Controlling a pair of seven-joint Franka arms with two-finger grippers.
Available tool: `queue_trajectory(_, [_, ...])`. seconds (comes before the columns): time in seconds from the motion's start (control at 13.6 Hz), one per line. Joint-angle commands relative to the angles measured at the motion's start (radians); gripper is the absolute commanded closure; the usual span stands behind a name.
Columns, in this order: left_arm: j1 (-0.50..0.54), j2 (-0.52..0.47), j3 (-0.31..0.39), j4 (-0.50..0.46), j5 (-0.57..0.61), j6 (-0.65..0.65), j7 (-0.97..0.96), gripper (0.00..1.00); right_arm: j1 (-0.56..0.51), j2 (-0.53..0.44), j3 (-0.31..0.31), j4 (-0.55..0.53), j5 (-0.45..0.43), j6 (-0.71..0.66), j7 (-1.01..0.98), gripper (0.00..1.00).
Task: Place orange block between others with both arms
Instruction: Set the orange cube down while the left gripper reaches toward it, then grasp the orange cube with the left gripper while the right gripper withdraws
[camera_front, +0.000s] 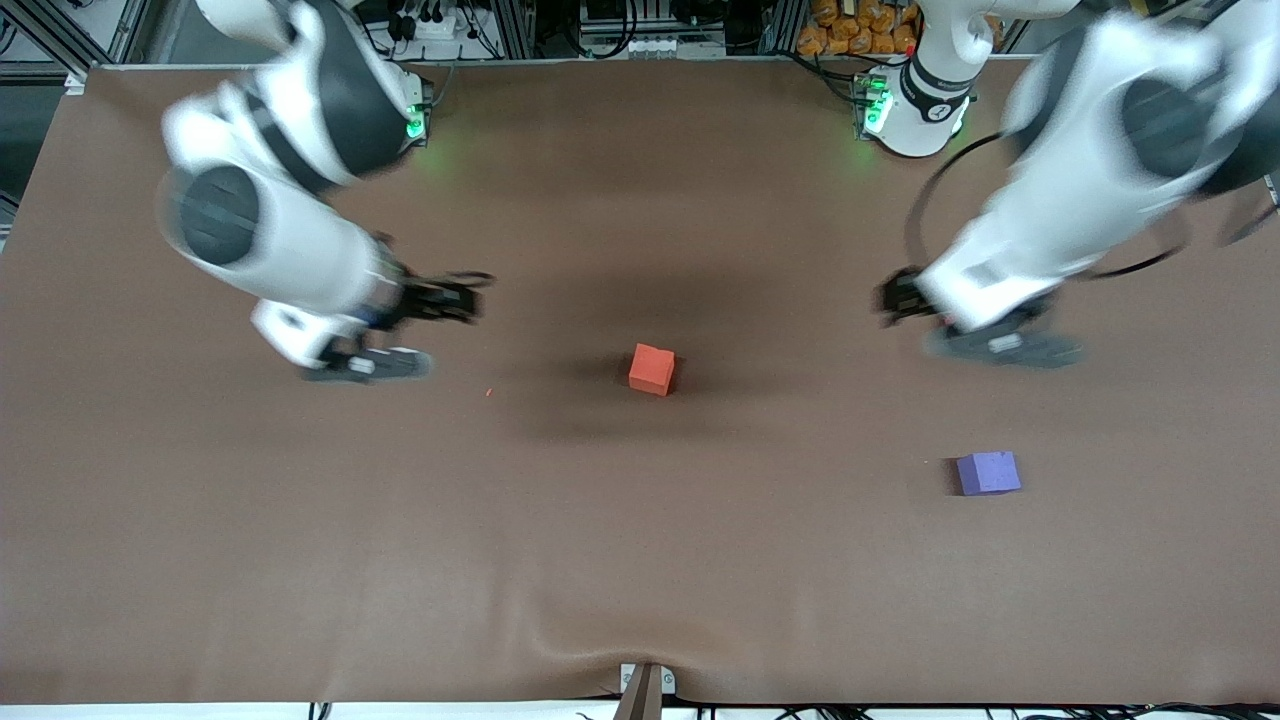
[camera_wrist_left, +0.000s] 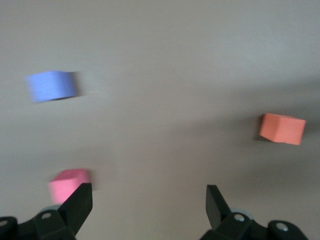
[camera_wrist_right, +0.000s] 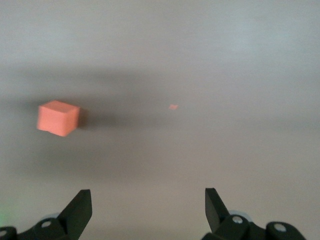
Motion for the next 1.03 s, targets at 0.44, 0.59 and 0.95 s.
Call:
queue_trajectory(0.44, [-0.324,0.449,0.017,0.236,0.066,0.261,-0.277,0.00,-0.321,-0.198,0.067,0.032,-0.090,-0.242,-0.277,0.00])
queue_trajectory(0.59, [-0.341,0.494,0.016,0.236,0.064,0.329,-0.277,0.00,-0.315,-0.212,-0.020,0.030,-0.081,-0.254,-0.366,0.00])
queue_trajectory(0.95, [-0.410,0.577,0.031,0.237,0.069,0.410,-0.328,0.00,-0.315,-0.212,-0.138,0.030,-0.073,-0.268,-0.518,0.00])
